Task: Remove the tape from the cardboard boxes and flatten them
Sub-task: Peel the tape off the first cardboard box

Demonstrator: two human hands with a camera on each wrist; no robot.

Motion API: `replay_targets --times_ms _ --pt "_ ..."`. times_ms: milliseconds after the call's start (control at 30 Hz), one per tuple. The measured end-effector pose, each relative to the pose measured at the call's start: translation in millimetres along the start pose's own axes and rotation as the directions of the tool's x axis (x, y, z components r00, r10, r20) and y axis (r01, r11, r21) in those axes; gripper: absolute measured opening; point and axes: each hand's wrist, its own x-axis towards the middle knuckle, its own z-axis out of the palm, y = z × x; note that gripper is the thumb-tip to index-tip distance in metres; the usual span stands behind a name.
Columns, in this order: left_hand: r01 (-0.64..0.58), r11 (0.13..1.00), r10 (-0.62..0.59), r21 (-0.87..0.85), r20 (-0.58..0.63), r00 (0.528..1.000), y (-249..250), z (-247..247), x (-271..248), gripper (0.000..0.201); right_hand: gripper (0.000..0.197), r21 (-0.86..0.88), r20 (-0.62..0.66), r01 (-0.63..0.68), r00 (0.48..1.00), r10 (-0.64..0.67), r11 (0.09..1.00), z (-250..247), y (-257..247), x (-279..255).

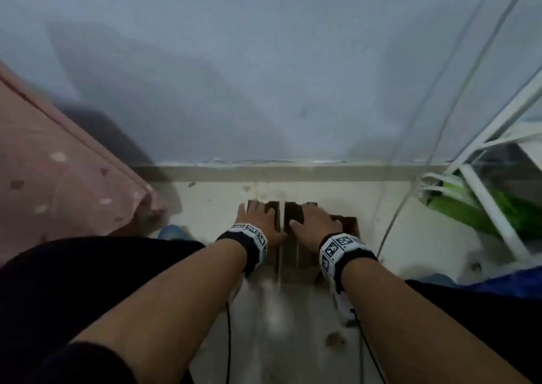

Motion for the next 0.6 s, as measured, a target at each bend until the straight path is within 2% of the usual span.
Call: replay_targets --times_ms 133,200,267,400,467,533,600 --pt "-0.119 0.993 0.115 0.02 0.128 0.985 -7 61 16 0.043 0.061 -0.038 0.142 0.075 0.987 -0.069 0.996 46 13 29" --pt "-0.121 0.993 0.116 0.014 0.203 0.972 -11 86 19 0.039 0.061 -0.029 0.19 0.135 0.974 -0.127 0.99 73 13 38" --pt "-0.106 0.993 0.092 0.056 0.209 0.974 -11 105 27 0.046 0.066 -0.04 0.231 0.187 0.958 -0.173 0.982 101 13 45" --pt "-0.131 0.983 0.108 0.13 0.172 0.979 -10 120 36 0.039 0.074 -0.035 0.167 0.26 0.954 -0.251 0.965 129 13 47" --pt "-0.116 0.99 0.098 0.079 0.197 0.975 -12 115 36 0.03 0.075 -0.057 0.117 0.276 0.956 -0.268 0.959 131 12 44" --pt "-0.105 0.992 0.092 0.073 0.162 0.983 -14 101 36 0.025 0.076 -0.083 0.098 0.269 0.961 -0.261 0.96 130 12 43" --pt "-0.153 0.976 0.133 0.153 0.135 0.982 -16 78 37 0.022 0.072 -0.104 0.056 0.26 0.965 -0.255 0.96 122 7 42"
